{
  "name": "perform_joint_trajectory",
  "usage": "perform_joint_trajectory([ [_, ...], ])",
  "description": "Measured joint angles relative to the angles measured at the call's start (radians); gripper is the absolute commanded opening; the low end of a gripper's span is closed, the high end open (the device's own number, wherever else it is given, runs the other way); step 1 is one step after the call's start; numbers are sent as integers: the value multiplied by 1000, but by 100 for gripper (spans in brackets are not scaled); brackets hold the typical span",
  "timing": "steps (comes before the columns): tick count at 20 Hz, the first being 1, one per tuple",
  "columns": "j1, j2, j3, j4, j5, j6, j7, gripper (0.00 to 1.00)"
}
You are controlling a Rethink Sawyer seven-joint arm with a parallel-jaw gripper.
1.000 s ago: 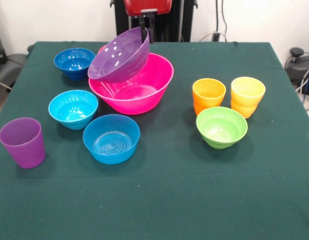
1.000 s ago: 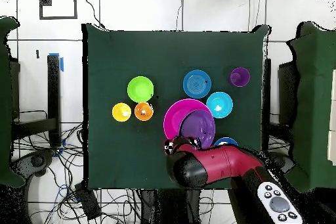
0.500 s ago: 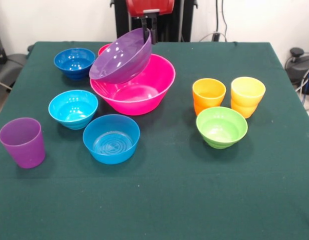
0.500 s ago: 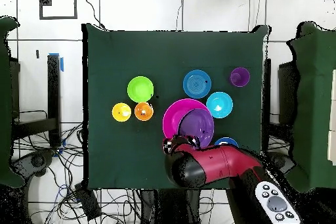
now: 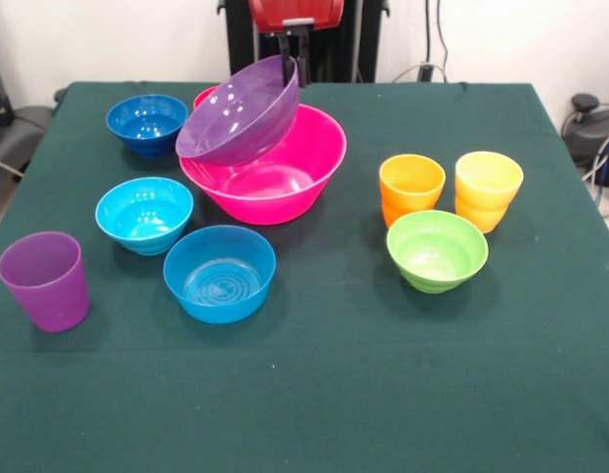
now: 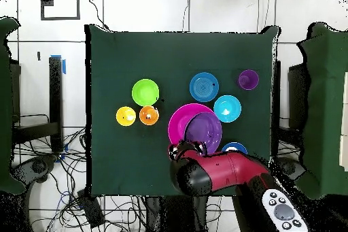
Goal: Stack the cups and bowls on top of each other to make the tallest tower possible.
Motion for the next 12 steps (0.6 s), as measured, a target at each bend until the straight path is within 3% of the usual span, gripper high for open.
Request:
perform_joint_trajectory([
  [12,12,0,-16,0,0,0,0,0],
])
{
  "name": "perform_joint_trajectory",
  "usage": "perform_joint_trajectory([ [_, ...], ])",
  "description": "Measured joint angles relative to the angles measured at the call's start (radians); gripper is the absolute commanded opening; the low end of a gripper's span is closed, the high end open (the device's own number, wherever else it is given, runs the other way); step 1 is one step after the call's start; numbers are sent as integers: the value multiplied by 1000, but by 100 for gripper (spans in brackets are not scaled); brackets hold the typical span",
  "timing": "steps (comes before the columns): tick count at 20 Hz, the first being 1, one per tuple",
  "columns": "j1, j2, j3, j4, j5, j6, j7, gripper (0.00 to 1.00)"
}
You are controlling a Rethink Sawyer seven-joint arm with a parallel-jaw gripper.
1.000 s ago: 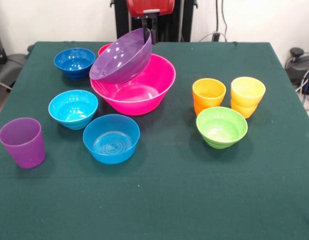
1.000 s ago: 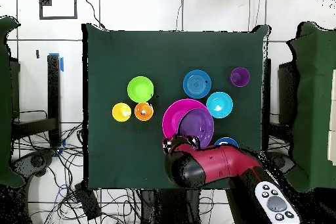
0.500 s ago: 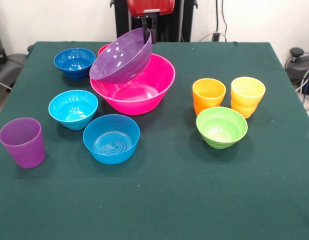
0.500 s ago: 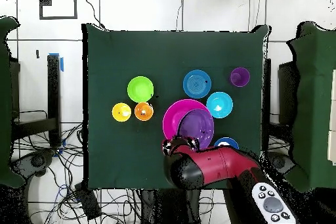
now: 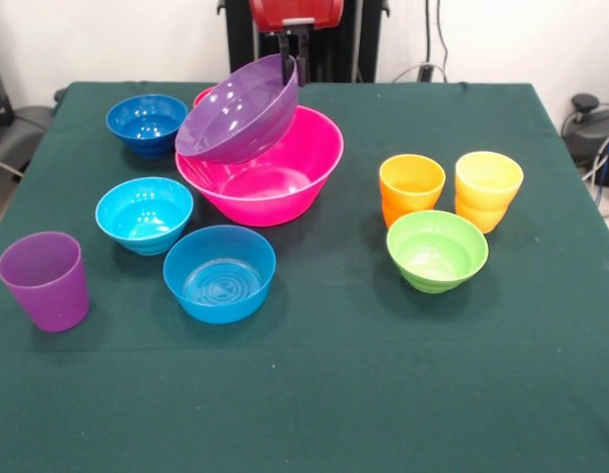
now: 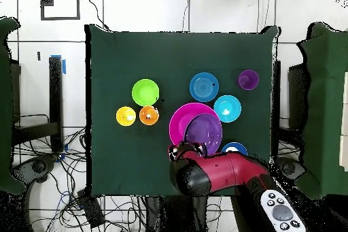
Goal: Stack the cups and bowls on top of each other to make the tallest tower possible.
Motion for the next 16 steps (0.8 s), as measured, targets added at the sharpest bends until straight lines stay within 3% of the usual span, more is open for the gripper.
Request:
perform_joint_trajectory([
  [10,0,0,0,0,0,0,0,0],
  [11,0,0,0,0,0,0,0,100],
  [16,0,0,-1,0,0,0,0,100],
])
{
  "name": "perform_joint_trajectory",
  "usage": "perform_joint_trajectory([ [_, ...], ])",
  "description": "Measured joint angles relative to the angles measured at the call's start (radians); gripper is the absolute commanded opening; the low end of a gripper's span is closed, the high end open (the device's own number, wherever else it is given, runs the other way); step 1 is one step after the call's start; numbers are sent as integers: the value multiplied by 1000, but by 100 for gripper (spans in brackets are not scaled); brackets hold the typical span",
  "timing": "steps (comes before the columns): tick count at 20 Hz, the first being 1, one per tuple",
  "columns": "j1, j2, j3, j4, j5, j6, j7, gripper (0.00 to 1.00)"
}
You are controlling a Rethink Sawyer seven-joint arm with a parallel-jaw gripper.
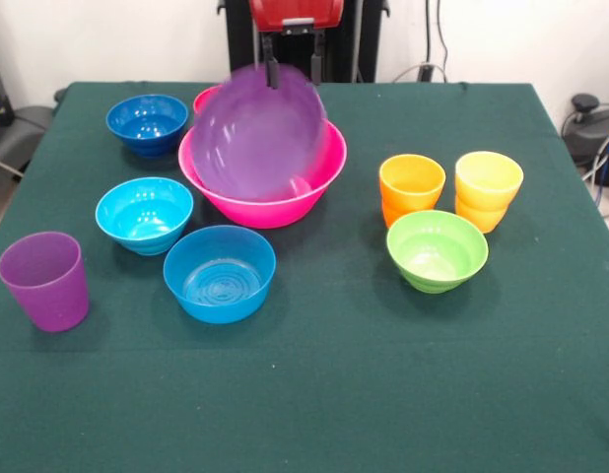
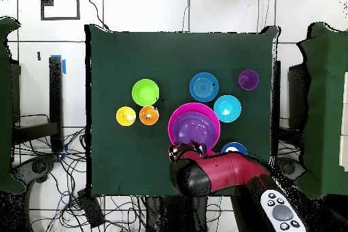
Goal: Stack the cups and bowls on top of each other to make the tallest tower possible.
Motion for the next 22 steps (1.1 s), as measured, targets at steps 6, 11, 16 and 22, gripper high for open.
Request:
perform_joint_trajectory([
  [6,0,0,-2,0,0,0,0,100],
  [11,4,0,-10,0,0,0,0,100],
  [16,13,0,-18,0,0,0,0,100],
  [22,26,0,-34,0,0,0,0,100],
])
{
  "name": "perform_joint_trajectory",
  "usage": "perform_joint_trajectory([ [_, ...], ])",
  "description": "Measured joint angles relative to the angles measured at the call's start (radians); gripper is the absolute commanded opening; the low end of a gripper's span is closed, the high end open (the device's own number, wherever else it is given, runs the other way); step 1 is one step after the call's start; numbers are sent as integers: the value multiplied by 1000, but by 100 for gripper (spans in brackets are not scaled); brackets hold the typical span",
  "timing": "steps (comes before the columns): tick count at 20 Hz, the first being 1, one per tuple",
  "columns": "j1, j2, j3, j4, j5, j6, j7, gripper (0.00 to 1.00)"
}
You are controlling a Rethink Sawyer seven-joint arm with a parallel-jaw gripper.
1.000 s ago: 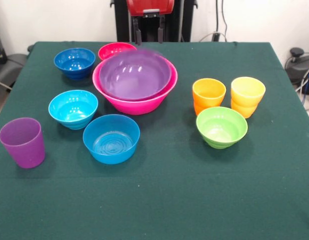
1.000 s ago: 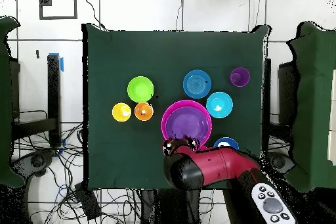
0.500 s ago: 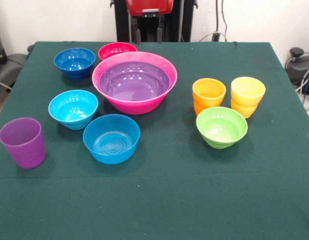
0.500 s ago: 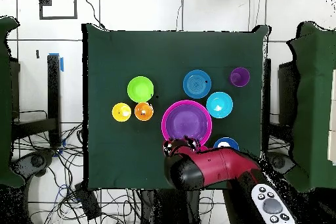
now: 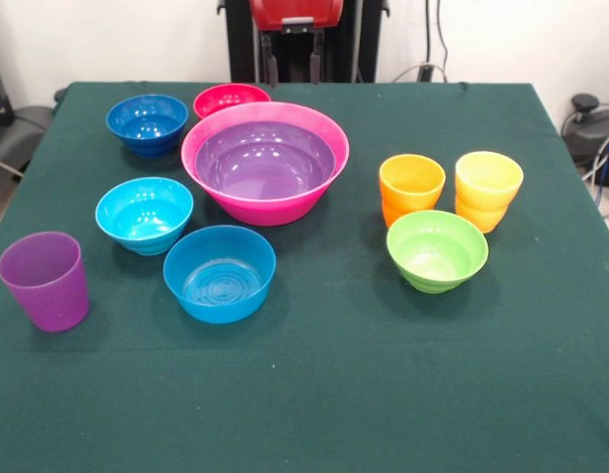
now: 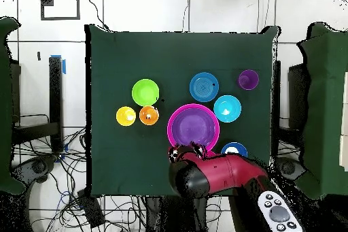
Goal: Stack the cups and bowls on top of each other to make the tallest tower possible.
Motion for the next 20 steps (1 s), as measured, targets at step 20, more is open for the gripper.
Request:
perform_joint_trajectory([
  [20,50,0,-25,0,0,0,0,100],
])
